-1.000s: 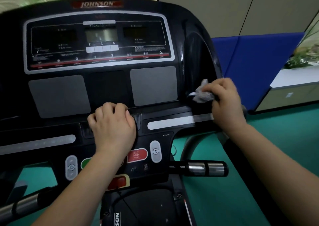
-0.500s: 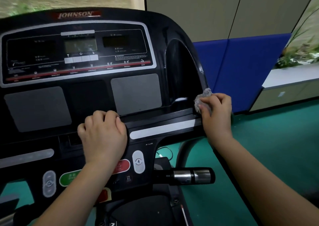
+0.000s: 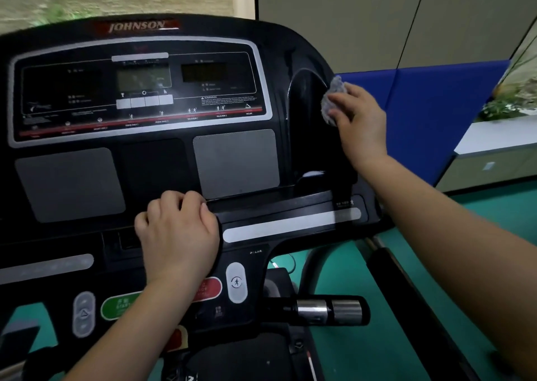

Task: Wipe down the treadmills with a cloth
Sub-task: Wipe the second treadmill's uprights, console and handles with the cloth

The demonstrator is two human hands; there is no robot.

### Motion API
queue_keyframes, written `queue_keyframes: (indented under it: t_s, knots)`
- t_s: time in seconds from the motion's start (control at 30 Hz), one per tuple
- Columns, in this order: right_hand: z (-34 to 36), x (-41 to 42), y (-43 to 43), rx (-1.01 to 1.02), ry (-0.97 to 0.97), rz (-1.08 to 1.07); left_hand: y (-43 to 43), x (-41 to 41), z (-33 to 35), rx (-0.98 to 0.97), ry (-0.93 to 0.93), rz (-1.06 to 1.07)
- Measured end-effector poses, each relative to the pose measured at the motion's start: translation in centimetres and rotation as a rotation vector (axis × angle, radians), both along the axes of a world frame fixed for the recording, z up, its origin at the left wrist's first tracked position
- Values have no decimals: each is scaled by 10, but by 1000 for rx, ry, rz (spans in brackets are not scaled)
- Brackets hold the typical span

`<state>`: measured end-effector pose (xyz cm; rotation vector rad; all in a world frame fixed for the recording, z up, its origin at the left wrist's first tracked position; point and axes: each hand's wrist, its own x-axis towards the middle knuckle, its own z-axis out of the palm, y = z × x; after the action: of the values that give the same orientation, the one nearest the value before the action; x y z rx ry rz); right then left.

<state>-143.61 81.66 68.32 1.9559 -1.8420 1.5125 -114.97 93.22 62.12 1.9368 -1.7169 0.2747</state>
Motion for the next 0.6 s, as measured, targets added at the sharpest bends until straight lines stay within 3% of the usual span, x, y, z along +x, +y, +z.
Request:
queue_keyframes:
  t_s: [0.6]
  knots:
    - [105,58,-96,-7,170,270,-2,2,-3,-6,-29,-1]
